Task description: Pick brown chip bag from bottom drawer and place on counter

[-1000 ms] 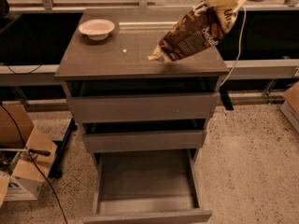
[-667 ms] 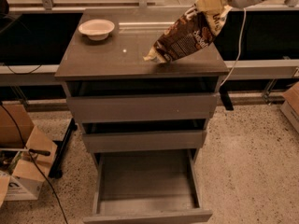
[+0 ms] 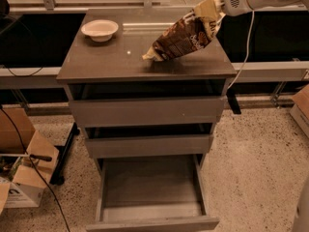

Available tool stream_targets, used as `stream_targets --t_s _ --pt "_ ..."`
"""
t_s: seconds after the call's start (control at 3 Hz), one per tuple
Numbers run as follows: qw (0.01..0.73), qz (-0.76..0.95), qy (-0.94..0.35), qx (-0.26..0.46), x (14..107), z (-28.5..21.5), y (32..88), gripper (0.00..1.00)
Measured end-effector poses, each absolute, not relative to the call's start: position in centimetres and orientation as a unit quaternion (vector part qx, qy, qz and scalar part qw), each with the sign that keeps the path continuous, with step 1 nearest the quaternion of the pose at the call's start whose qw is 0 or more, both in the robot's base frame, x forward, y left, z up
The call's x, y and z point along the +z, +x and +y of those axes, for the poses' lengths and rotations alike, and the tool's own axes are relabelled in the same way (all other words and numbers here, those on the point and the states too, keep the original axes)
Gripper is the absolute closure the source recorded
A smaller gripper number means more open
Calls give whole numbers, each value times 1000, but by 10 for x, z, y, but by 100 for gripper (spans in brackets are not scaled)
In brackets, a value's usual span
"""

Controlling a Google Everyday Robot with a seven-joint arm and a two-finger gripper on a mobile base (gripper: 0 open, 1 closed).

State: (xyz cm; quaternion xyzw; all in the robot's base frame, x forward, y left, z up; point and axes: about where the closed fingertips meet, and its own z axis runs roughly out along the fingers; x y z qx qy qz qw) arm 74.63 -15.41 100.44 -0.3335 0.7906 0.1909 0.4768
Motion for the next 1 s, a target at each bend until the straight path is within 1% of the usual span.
stream_targets --t_s 0.33,0.67,1.0 --pt "474 791 -335 193 1001 -150 748 31" --pt "473 791 -337 195 999 -147 749 8" --pt "472 791 -337 196 997 -146 749 0"
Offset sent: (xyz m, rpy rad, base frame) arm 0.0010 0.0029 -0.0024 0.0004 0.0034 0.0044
